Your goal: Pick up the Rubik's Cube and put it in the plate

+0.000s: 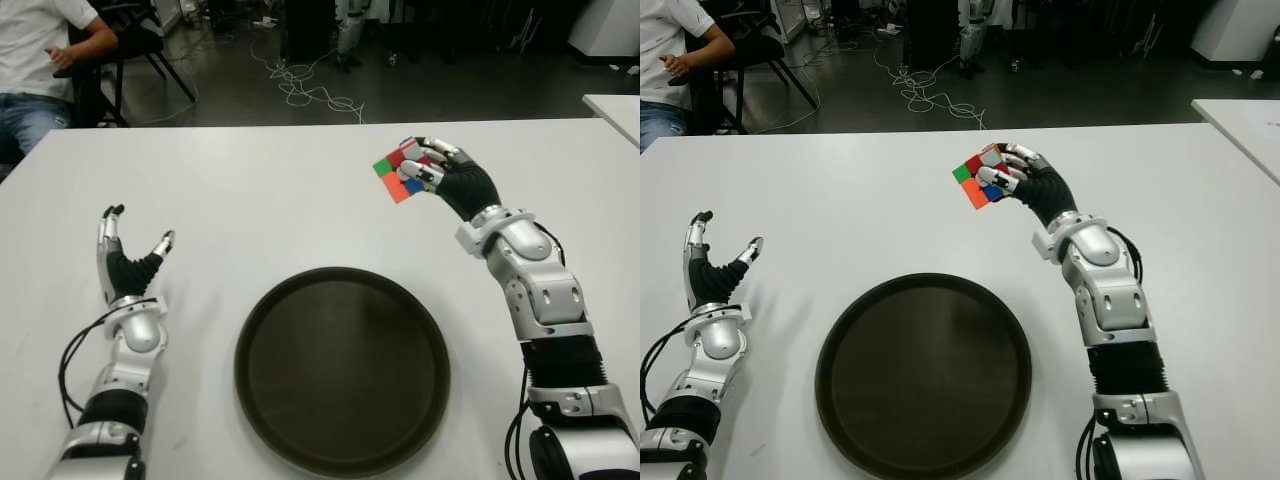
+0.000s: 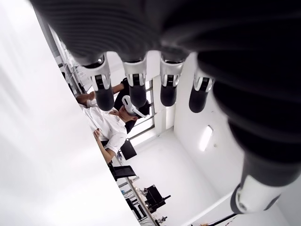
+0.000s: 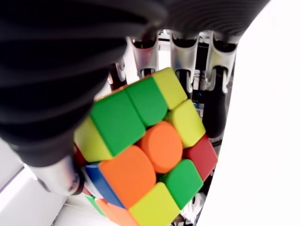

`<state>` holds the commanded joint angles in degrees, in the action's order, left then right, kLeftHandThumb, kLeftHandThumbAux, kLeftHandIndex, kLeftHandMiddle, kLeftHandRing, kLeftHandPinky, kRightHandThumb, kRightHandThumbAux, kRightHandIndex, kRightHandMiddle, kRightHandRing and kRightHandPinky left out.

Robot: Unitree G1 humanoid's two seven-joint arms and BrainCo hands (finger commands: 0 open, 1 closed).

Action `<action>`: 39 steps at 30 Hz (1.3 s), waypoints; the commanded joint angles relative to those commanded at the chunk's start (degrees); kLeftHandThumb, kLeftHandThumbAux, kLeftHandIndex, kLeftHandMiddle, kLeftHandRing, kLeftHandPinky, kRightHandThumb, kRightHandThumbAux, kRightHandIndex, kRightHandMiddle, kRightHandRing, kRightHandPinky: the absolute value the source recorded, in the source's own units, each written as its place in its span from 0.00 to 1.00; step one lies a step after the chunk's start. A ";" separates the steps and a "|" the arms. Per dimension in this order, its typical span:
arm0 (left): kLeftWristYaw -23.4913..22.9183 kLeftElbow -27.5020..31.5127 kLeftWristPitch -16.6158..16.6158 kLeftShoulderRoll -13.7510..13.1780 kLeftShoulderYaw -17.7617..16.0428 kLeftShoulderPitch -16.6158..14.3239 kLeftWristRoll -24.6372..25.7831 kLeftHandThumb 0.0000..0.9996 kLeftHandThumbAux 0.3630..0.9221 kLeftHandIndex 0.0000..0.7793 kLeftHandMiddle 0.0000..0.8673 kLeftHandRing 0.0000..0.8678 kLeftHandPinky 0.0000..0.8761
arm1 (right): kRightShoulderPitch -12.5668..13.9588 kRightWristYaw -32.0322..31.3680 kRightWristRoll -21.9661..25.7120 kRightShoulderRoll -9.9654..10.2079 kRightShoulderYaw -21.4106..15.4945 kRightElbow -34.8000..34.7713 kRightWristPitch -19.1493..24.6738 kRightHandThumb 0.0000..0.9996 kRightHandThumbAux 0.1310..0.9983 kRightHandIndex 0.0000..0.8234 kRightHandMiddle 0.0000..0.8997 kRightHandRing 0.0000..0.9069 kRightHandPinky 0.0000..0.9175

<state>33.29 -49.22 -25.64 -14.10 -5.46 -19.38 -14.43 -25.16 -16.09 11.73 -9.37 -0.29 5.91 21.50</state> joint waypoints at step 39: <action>0.10 -0.02 1.26 -0.19 0.10 -0.14 -0.02 0.00 0.56 0.02 0.02 0.00 0.00 | 2.54 -18.74 -1.50 -6.29 10.32 -9.16 2.15 0.70 0.68 0.53 0.91 0.92 0.91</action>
<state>33.39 -49.24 -24.38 -14.29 -5.36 -19.52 -14.46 -22.62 -34.83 10.22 -15.65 10.02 -3.25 23.64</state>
